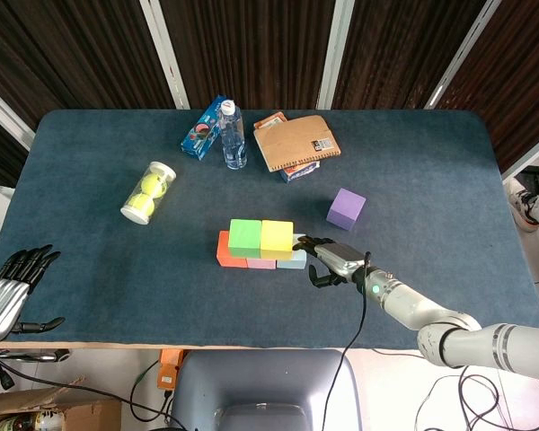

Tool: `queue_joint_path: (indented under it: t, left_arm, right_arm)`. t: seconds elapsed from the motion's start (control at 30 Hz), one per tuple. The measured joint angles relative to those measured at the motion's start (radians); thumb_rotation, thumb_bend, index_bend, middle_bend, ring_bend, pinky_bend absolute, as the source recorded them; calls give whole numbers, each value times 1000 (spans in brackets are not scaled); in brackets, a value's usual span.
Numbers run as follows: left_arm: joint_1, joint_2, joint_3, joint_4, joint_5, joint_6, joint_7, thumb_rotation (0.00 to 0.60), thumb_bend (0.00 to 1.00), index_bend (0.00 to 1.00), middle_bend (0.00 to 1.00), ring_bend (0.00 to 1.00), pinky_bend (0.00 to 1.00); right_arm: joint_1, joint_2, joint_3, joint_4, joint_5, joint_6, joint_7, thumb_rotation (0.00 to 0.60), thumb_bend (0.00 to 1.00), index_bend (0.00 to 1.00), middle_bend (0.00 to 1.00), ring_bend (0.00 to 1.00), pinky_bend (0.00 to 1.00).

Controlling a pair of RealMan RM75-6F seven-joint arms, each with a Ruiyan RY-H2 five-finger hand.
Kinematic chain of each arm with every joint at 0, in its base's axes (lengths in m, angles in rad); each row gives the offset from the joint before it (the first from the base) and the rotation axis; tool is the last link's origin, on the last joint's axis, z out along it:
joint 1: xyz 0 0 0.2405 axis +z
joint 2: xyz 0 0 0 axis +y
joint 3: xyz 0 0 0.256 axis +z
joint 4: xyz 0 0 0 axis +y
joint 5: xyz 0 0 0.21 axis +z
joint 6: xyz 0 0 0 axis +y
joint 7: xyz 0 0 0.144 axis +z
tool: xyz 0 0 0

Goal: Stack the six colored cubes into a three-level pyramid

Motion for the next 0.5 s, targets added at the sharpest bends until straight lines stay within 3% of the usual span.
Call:
queue_joint_path:
  t: [0.5]
  left_arm:
    - [12,11,-8,-19,6,3,16,488,80,30,0,0,67]
  right_arm:
    - [-43,63,-14,-21,-49,19,-7,456,737,131,0,0,0]
